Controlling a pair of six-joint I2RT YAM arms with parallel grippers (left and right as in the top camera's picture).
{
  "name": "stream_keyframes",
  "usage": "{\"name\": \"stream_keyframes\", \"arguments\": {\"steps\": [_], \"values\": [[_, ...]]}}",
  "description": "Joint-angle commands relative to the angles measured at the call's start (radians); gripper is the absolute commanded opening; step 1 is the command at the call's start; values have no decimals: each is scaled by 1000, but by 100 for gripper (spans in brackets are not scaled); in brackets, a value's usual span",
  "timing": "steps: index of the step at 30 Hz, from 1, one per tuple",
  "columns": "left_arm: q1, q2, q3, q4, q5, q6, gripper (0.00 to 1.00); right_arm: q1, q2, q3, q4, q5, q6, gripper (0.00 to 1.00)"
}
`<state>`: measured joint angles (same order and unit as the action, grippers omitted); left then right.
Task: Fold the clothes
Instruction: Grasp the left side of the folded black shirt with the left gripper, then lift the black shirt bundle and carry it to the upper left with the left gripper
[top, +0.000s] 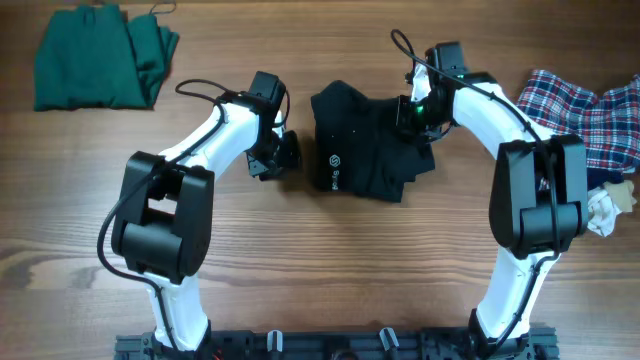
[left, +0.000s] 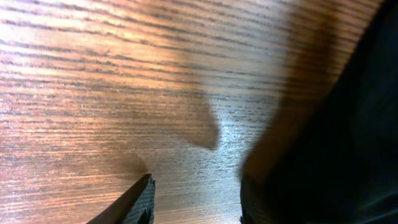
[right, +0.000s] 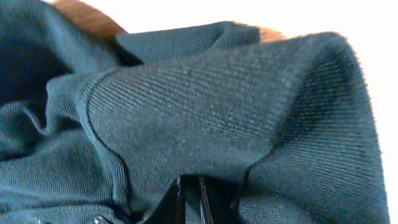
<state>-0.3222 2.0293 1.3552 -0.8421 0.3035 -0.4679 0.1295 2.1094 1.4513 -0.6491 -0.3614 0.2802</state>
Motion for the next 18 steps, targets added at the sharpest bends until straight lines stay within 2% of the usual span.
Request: {"name": "stream_keyframes", "arguments": {"steps": [1,3,5,6,7,10,13,15,18], "values": [[2,-9,10,16,-9,20,45,-12,-21,71,-32,129,10,15],[2,-27,13,26,-9,20,47,-12,-49,111,-61,130,7,28],[2,-54,13,45,-2,20,51,-12,-86,152,-102,129,7,65],[-1,-64,13,60,16,21,56,-12,-103,172,-126,125,7,76],[-2,-68,13,76,45,31,62,-12,-117,188,-143,119,7,82],[-6,-68,13,149,194,49,76,-12,-164,213,-179,98,-12,90],[-9,-68,13,216,220,42,95,-12,-219,213,-216,99,-19,94],[-10,-66,13,253,220,42,100,-12,-250,213,-238,99,-19,97],[-10,-66,13,300,221,42,100,-13,-307,213,-274,99,-40,99]]}}
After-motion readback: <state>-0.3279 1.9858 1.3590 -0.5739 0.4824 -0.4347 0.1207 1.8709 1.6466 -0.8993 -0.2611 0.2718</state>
